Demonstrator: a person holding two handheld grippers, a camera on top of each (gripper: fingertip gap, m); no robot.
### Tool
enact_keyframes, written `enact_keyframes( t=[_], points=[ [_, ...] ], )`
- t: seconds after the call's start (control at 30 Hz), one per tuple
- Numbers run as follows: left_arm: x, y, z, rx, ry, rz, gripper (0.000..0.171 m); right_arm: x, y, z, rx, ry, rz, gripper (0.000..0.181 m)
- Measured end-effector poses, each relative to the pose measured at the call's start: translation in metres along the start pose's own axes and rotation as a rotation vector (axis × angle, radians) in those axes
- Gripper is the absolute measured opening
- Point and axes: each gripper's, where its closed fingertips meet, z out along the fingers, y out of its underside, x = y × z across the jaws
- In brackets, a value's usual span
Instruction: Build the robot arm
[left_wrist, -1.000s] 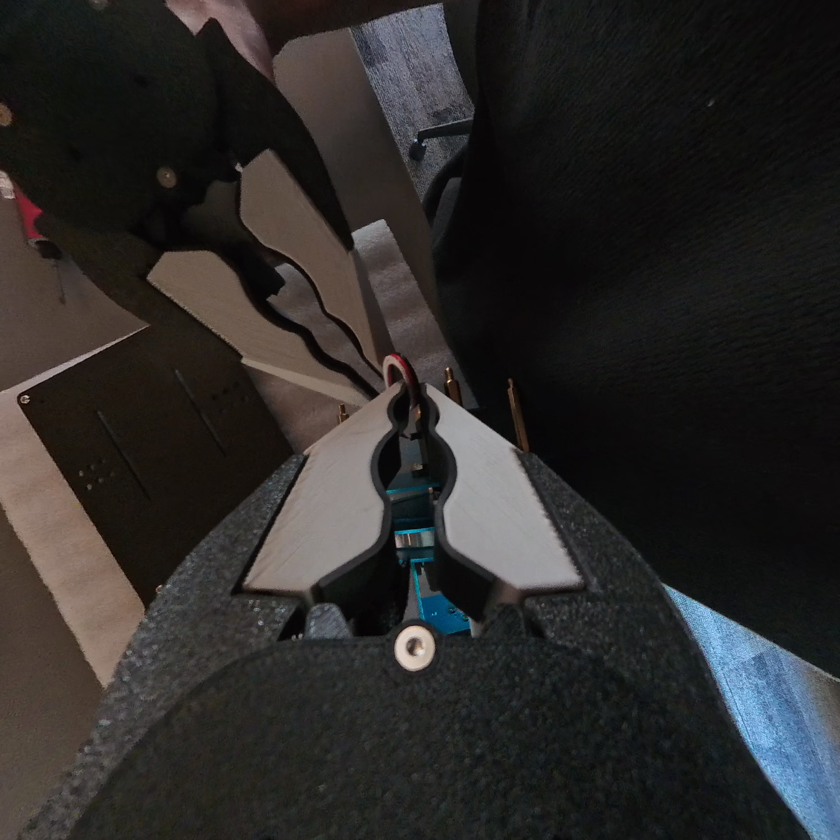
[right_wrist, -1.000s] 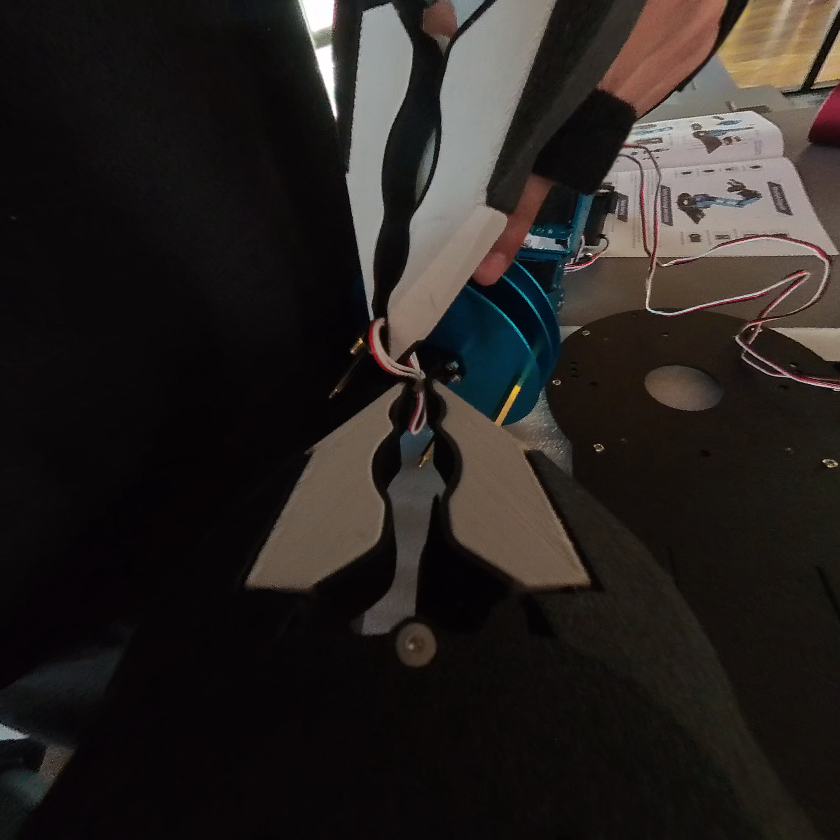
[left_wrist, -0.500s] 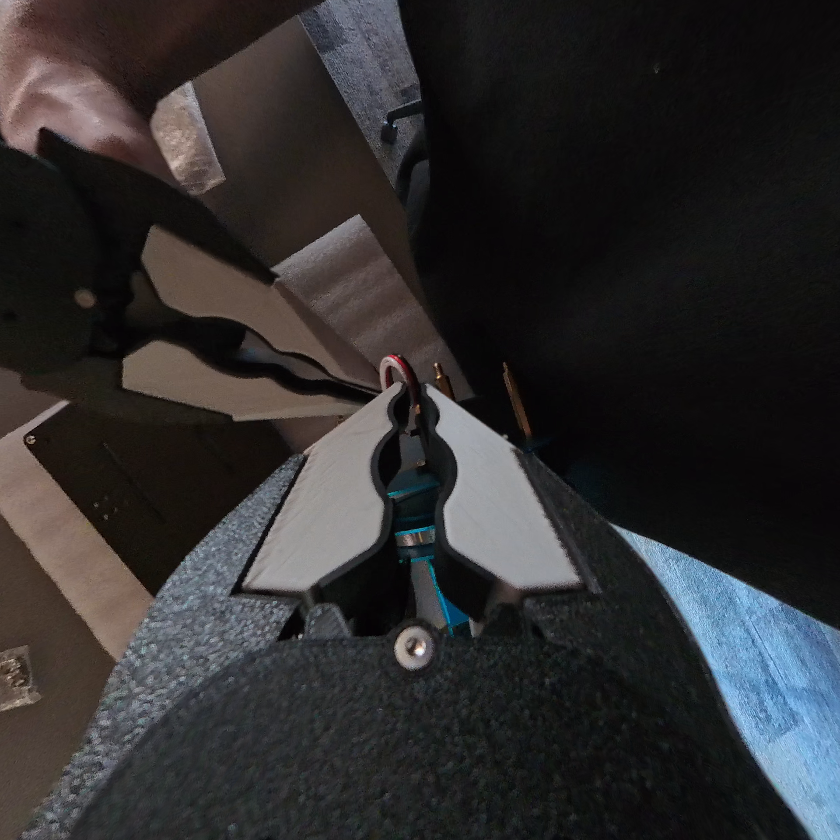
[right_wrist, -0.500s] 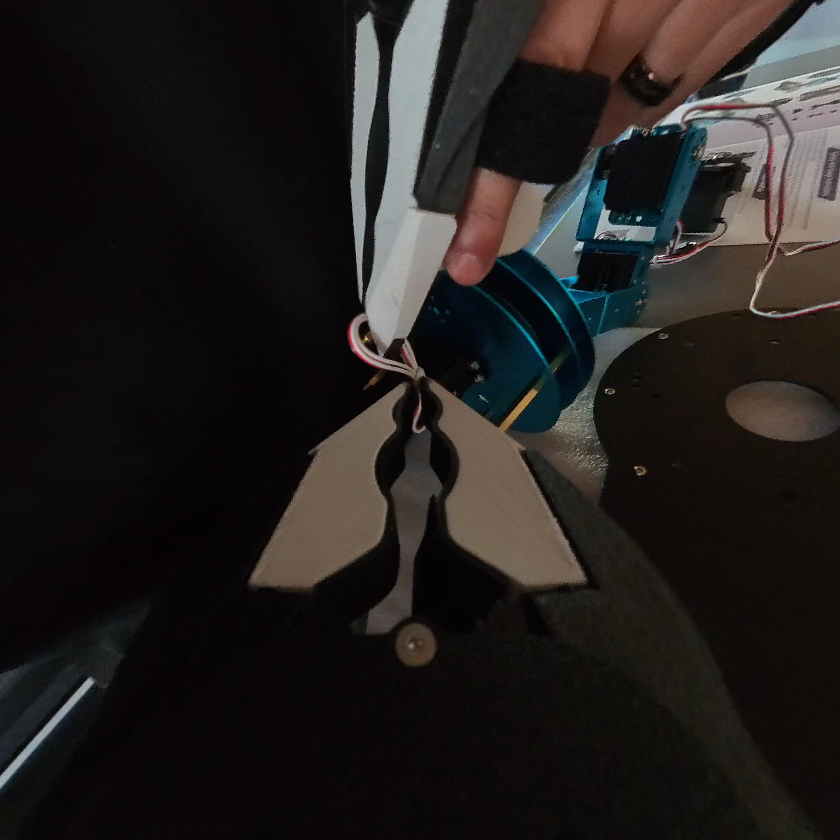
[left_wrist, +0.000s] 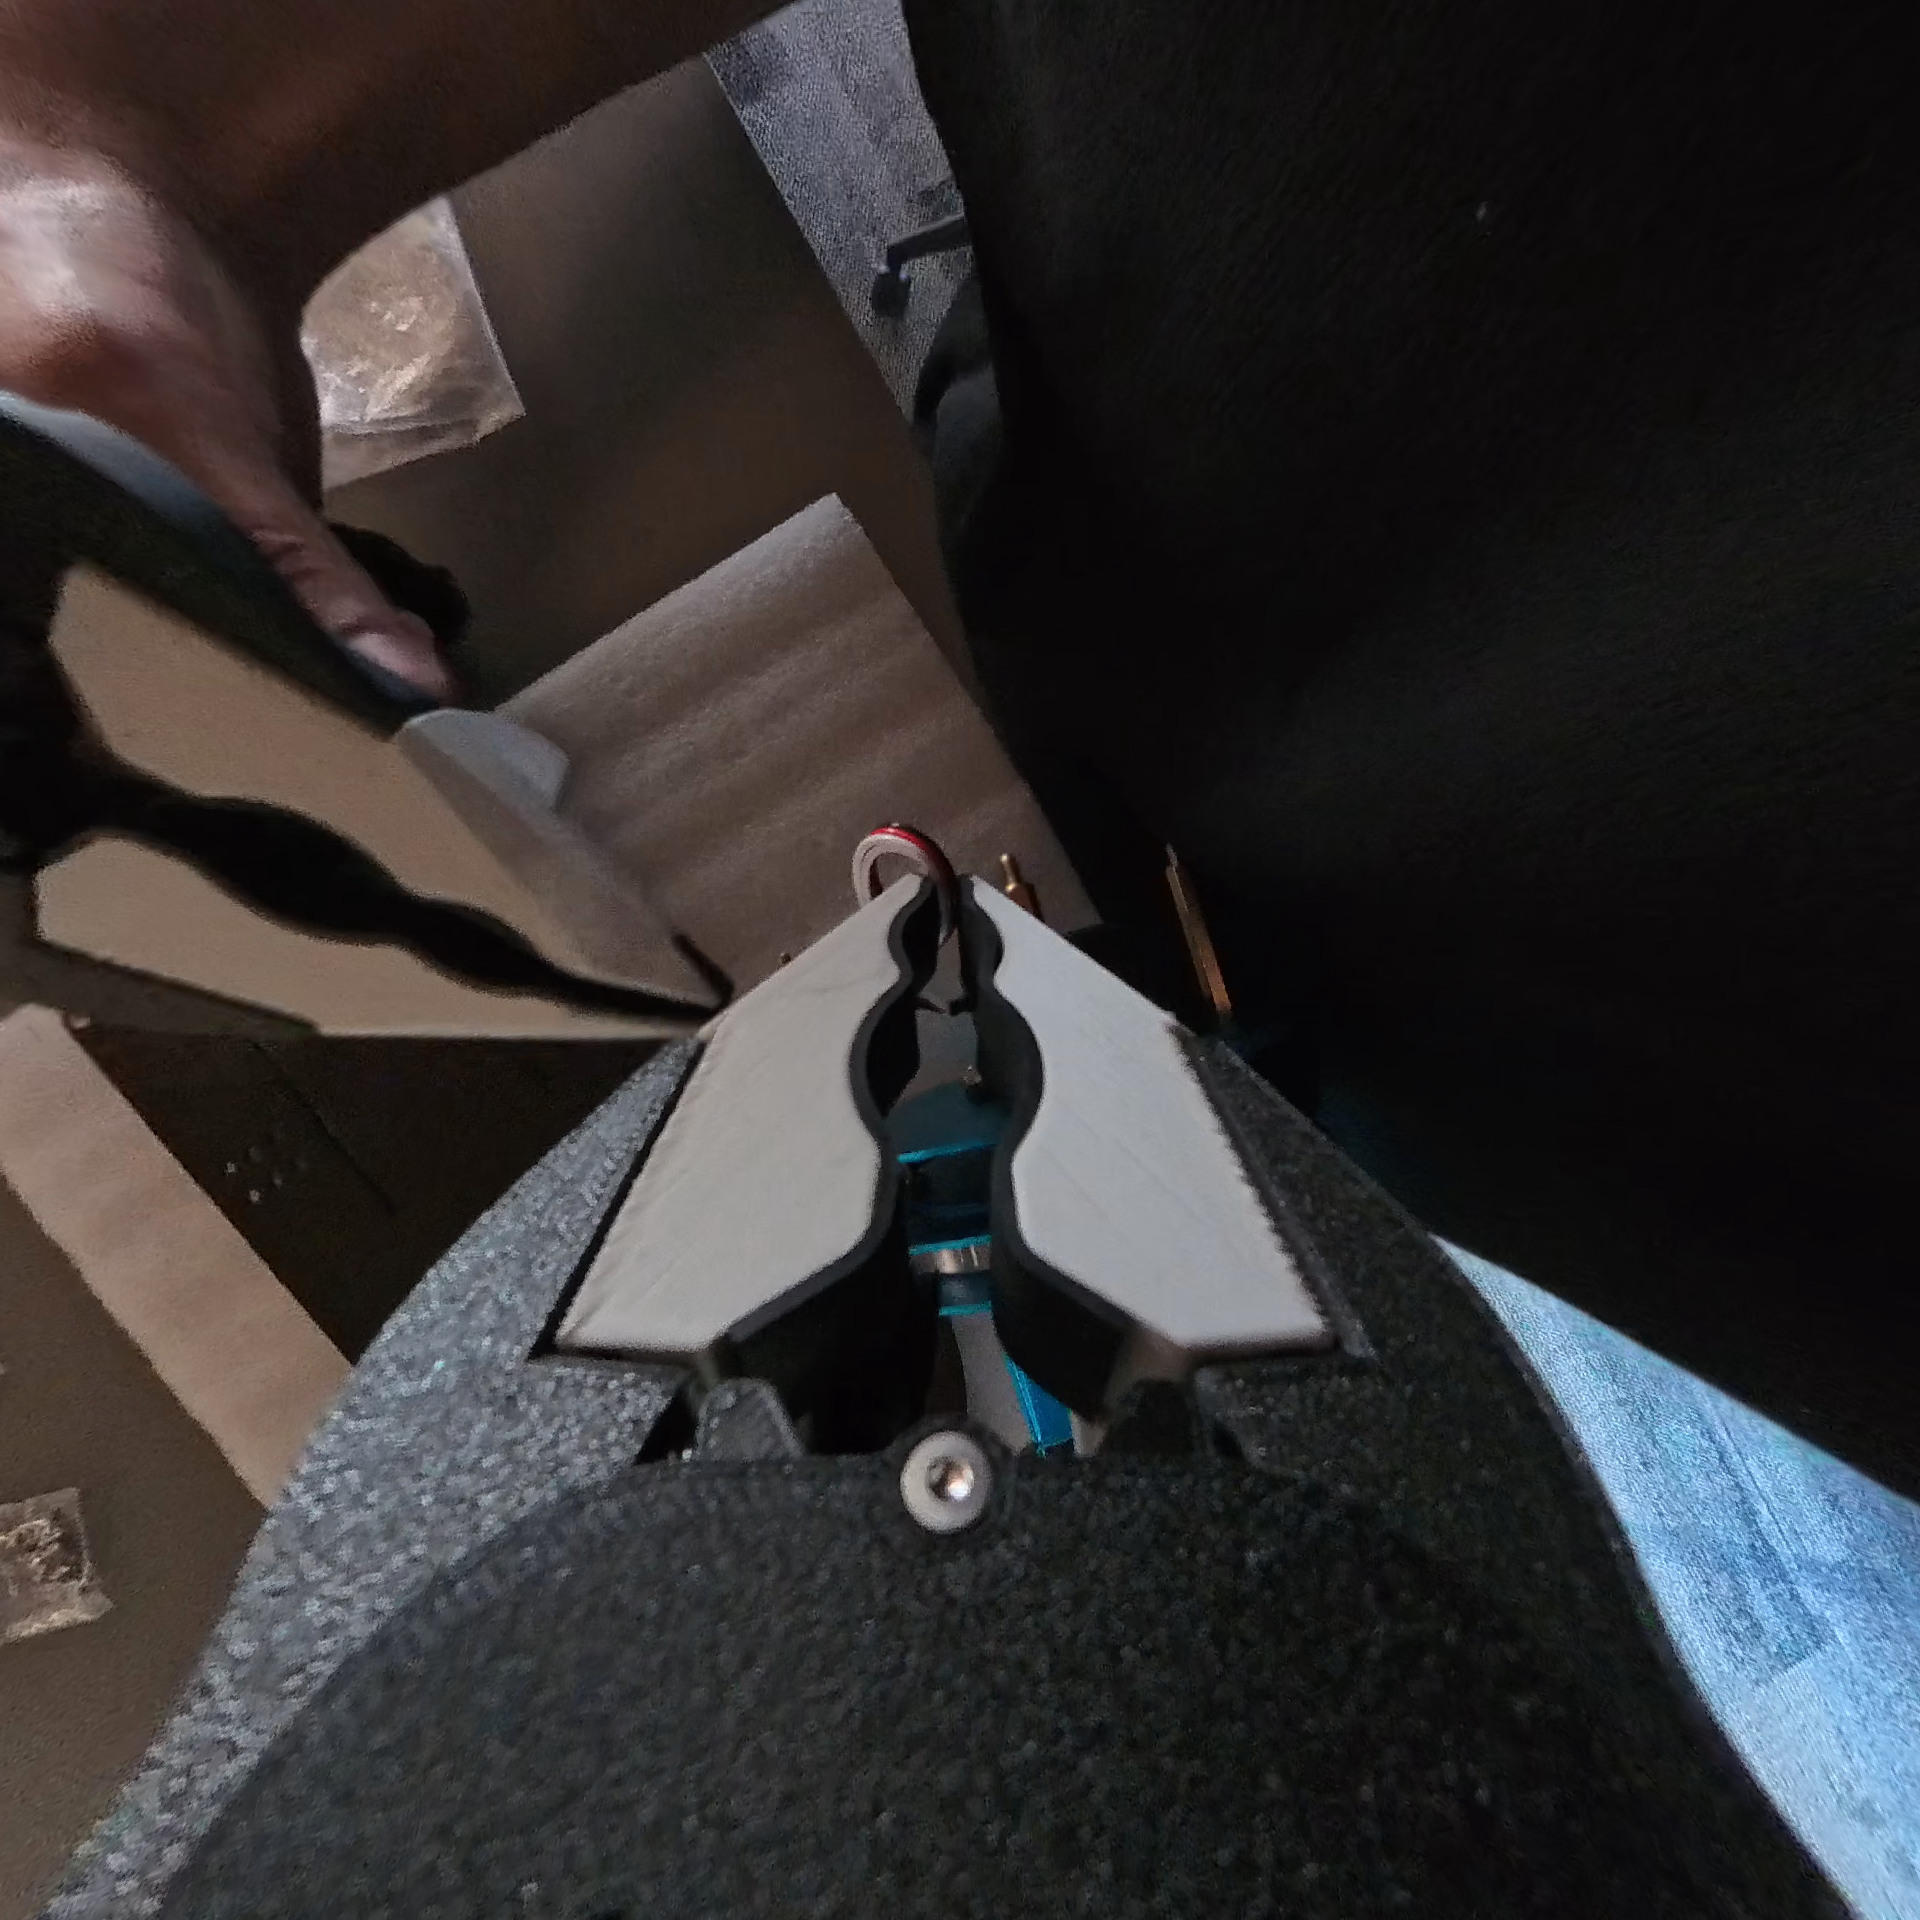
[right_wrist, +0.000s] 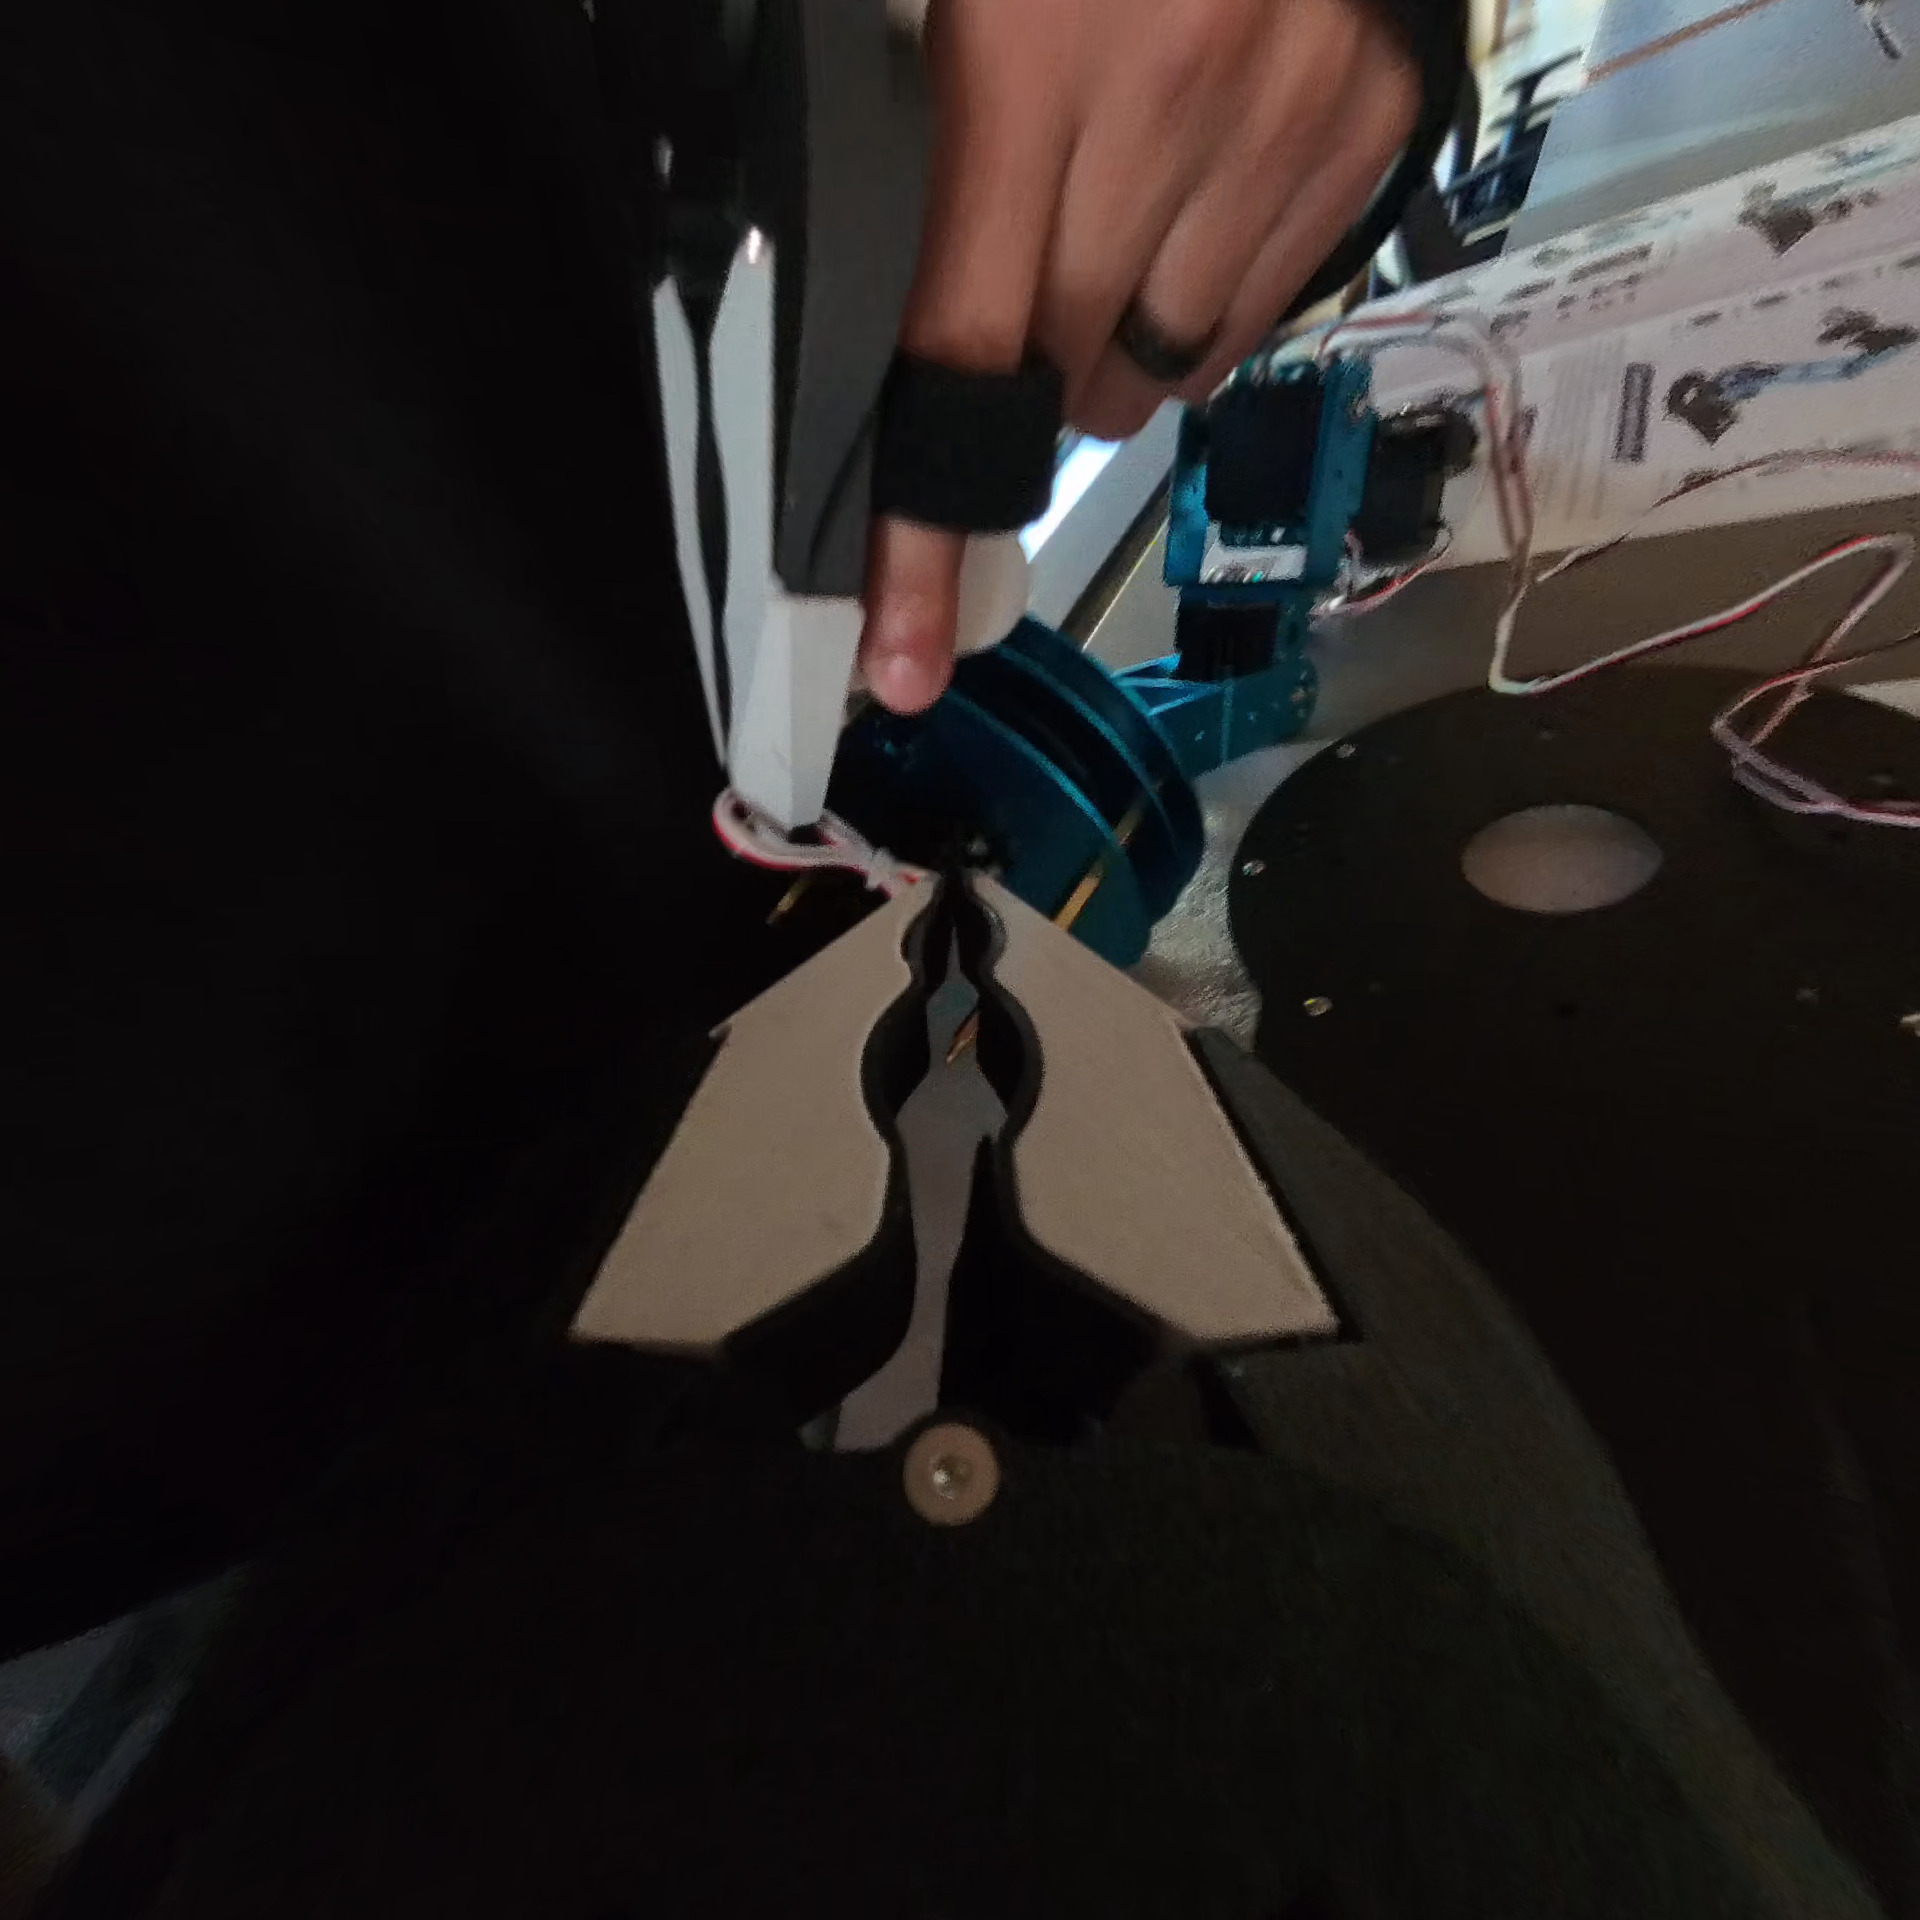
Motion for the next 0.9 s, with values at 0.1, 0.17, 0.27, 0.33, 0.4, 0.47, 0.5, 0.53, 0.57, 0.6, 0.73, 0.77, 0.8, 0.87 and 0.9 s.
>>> enact_keyframes(
  t=[0.1, 0.17, 0.27, 0.33, 0.4, 0.47, 0.5, 0.53, 0.57, 0.6, 0.73, 0.77, 0.8, 0.87, 0.9],
  points=[
    [-0.002, 0.000, -0.002, -0.003, -0.003, 0.000, 0.002, -0.007, 0.011, 0.011, -0.026, -0.006, 0.019, 0.007],
    [-0.004, 0.002, -0.003, -0.011, -0.009, 0.007, 0.002, -0.011, 0.004, 0.014, 0.034, -0.031, 0.021, 0.004],
    [-0.005, 0.003, -0.004, -0.017, -0.007, 0.009, 0.002, -0.012, 0.000, 0.017, 0.051, -0.041, 0.027, 0.003],
    [-0.005, 0.003, -0.004, -0.022, -0.010, 0.017, 0.002, -0.011, 0.001, 0.019, 0.043, -0.038, 0.018, 0.000],
    [-0.005, 0.003, -0.005, -0.028, -0.012, 0.025, 0.002, -0.009, -0.001, 0.021, 0.041, -0.025, 0.003, 0.000],
    [-0.007, 0.003, -0.004, -0.033, -0.021, 0.032, 0.002, -0.006, -0.001, 0.025, 0.036, -0.017, -0.006, 0.000],
    [-0.007, 0.002, -0.003, -0.031, -0.022, 0.033, 0.002, -0.004, -0.001, 0.029, 0.028, -0.010, -0.010, 0.000],
    [-0.007, 0.001, -0.003, -0.030, -0.021, 0.031, 0.002, -0.004, 0.000, 0.032, 0.022, -0.011, -0.010, 0.000],
    [-0.007, 0.001, -0.003, -0.030, -0.019, 0.030, 0.002, -0.004, 0.000, 0.034, 0.017, -0.014, -0.008, 0.000],
    [-0.007, 0.001, -0.003, -0.028, -0.018, 0.027, 0.002, -0.003, 0.000, 0.035, 0.019, -0.009, -0.007, 0.000],
    [-0.007, 0.004, -0.005, -0.030, -0.020, 0.018, 0.002, 0.008, -0.003, 0.018, 0.070, 0.063, 0.005, 0.000],
    [-0.007, 0.004, -0.005, -0.030, -0.019, 0.014, 0.002, 0.009, -0.005, 0.013, 0.086, 0.080, 0.006, 0.001],
    [-0.007, 0.005, -0.006, -0.028, -0.018, 0.011, 0.002, 0.007, -0.005, 0.009, 0.093, 0.085, 0.002, 0.001],
    [-0.007, 0.005, -0.006, -0.025, -0.020, 0.007, 0.002, -0.001, -0.003, 0.007, 0.092, 0.068, -0.010, 0.001],
    [-0.007, 0.005, -0.006, -0.023, -0.020, 0.004, 0.002, -0.004, -0.002, 0.009, 0.087, 0.060, -0.017, 0.001]
  ],
)
